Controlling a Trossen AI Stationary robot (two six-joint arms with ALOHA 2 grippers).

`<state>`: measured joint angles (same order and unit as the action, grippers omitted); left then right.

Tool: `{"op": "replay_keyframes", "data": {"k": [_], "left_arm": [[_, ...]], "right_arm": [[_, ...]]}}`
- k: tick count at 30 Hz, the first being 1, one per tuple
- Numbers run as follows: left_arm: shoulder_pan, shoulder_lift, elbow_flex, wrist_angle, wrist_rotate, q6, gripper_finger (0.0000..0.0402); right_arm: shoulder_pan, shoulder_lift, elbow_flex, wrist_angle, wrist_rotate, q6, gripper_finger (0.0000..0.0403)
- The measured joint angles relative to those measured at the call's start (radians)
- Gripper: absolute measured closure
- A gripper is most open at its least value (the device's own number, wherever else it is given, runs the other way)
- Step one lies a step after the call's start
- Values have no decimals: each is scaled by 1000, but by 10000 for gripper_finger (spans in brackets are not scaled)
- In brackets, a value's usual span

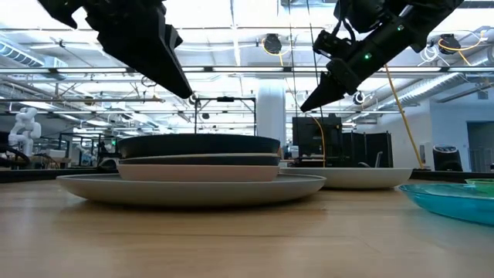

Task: Stack plastic plates
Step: Stack the light blue plate on top of the dark blue plate

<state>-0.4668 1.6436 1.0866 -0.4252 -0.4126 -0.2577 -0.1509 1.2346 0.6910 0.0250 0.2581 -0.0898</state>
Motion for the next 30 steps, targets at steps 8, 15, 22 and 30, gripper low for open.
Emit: {"op": "replay_keyframes", "data": {"k": [8, 15, 22, 30], "left_arm": [[22, 0, 0, -1, -4, 124, 364], [67, -27, -1, -70, -5, 279, 364], [126, -129, -19, -155, 5, 365, 364], [222, -365, -252, -26, 12, 411, 364]], "right_arm": [[0, 0, 0, -5, 0, 77, 277], [0, 0, 0, -112, 1, 245, 277], [-36, 0, 2, -235, -1, 490, 277], [-158, 0, 24, -281, -81, 647, 277]]}}
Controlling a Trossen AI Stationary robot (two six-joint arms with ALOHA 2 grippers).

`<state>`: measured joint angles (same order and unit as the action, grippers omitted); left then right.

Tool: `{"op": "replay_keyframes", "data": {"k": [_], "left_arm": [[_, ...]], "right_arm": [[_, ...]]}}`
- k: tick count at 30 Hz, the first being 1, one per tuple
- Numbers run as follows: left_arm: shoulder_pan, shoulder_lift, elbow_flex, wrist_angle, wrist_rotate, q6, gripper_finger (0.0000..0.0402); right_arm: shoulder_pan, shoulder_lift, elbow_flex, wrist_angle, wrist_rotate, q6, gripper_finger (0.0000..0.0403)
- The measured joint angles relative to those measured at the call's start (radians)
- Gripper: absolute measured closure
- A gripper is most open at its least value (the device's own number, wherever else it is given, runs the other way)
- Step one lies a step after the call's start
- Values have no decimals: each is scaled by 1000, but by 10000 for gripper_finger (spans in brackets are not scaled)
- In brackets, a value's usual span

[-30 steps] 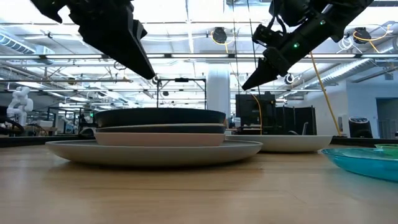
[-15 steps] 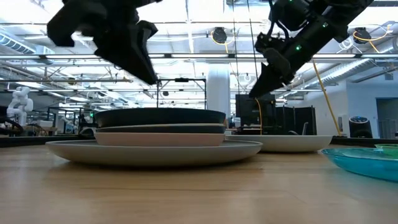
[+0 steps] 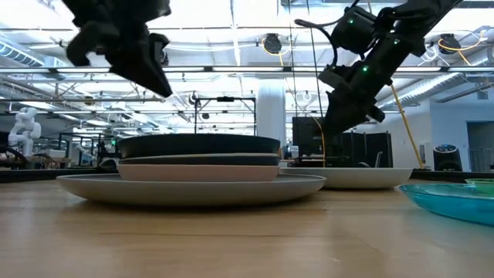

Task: Stack plastic plates
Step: Stack the light blue plate on top of the dark blue plate

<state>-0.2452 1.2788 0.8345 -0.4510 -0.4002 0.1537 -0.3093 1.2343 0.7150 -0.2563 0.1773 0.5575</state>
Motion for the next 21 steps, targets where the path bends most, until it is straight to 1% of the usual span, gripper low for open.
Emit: {"op": "replay_keyframes", "data": {"k": [3, 5, 7, 10, 13, 15, 19, 21], "left_arm": [[29, -90, -81, 57, 3, 1, 364], [39, -136, -108, 124, 3, 2, 364], [47, -182, -126, 116, 2, -3, 364], [57, -222, -125, 112, 4, -44, 364], [61, -242, -124, 113, 3, -97, 364], [61, -246, -125, 82, 3, -131, 364], [54, -245, -125, 55, 3, -180, 364], [54, -245, -125, 55, 3, -203, 364]], "right_arm": [[-18, 10, 1, 5, 0, 18, 277], [-23, 15, 1, -25, -1, 38, 277], [-22, 34, 2, -44, -19, 64, 277], [-20, 58, 1, -173, -36, 139, 277], [-15, 73, 0, -295, -48, 185, 277], [-8, 81, -1, -349, -44, 209, 277], [0, 89, 0, -374, 31, 216, 277], [-1, 95, 0, -370, 40, 216, 277]]}}
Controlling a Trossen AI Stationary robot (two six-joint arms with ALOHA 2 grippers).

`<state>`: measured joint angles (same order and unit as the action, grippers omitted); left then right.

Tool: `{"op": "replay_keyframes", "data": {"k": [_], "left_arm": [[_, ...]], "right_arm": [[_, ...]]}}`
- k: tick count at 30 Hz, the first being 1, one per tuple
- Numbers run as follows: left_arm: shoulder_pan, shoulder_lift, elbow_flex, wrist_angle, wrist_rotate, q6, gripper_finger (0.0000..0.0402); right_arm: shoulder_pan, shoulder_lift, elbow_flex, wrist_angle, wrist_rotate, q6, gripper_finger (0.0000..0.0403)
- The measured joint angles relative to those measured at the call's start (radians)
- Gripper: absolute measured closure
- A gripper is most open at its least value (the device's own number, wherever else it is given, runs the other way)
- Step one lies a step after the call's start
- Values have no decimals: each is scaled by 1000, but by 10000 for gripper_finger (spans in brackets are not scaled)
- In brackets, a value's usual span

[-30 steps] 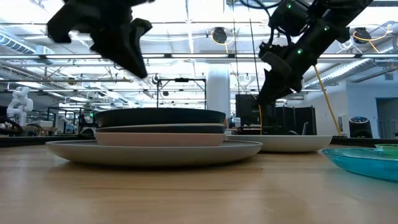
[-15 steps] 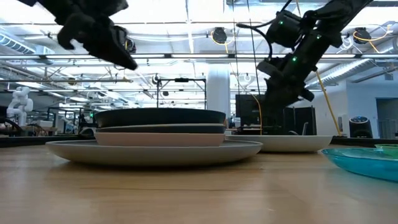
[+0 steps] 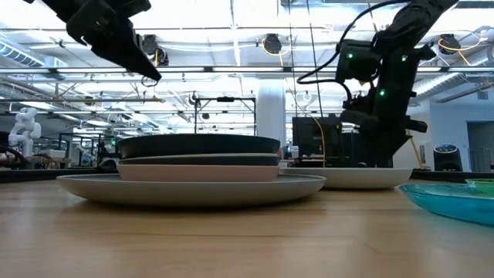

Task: Stack plastic plates
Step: Stack the light blue plate on top of the dark blue plate

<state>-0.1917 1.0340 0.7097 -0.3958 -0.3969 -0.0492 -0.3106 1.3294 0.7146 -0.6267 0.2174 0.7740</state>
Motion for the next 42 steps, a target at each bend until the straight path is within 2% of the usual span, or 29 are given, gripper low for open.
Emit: {"op": "replay_keyframes", "data": {"k": [6, 19, 24, 26, 29, 31, 37, 42], "left_arm": [[1, 0, 0, -4, 0, -57, 364], [1, 0, 0, 5, -23, -76, 364], [1, 0, 0, 5, -24, -90, 364], [1, 0, 0, 5, -24, -93, 364], [1, 0, 0, 5, -25, -101, 364], [1, 0, 0, 5, -25, -108, 364], [1, 0, 0, 5, -30, -111, 364], [1, 0, 0, 5, -59, -111, 364]], "right_arm": [[11, 40, -7, 24, 22, 0, 277], [10, 150, -46, 186, 29, -15, 277], [5, 130, -40, 159, 86, -49, 277], [-8, 104, -30, 123, 140, -58, 277], [-23, 41, -19, 121, 151, -81, 277], [-25, 2, -19, 121, 124, -84, 277], [-22, -74, -19, 63, -86, -85, 266], [4, -79, -19, -28, -115, -40, 243]]}}
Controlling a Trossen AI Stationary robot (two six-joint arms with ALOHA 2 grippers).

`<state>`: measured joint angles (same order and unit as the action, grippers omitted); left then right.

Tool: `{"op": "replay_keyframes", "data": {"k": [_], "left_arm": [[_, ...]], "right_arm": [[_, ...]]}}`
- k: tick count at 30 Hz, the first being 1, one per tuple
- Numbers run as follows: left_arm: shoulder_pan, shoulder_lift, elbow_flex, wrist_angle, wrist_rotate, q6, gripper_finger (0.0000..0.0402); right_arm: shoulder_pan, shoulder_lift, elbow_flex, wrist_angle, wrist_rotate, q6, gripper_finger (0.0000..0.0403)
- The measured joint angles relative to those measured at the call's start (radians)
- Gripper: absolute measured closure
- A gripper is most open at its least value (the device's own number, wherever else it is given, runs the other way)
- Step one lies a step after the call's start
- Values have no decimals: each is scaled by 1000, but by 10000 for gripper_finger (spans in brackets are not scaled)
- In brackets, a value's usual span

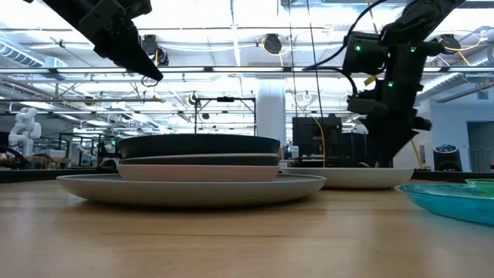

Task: Stack plastic plates
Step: Stack the light blue plate on top of the dark blue plate

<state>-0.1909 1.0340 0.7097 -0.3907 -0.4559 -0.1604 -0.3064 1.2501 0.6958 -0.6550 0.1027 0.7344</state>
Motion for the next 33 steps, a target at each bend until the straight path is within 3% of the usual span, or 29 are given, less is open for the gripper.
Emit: {"op": "replay_keyframes", "data": {"k": [3, 10, 33], "left_arm": [[0, 0, 0, 0, -1, 0, 364], [0, 0, 0, 0, -1, -3, 364], [0, 0, 0, 28, -1, -21, 364]], "right_arm": [[18, 0, 0, -23, 5, 33, 234], [53, 10, 0, 8, 132, 57, 232], [53, 195, 0, 147, 133, 39, 234]]}}
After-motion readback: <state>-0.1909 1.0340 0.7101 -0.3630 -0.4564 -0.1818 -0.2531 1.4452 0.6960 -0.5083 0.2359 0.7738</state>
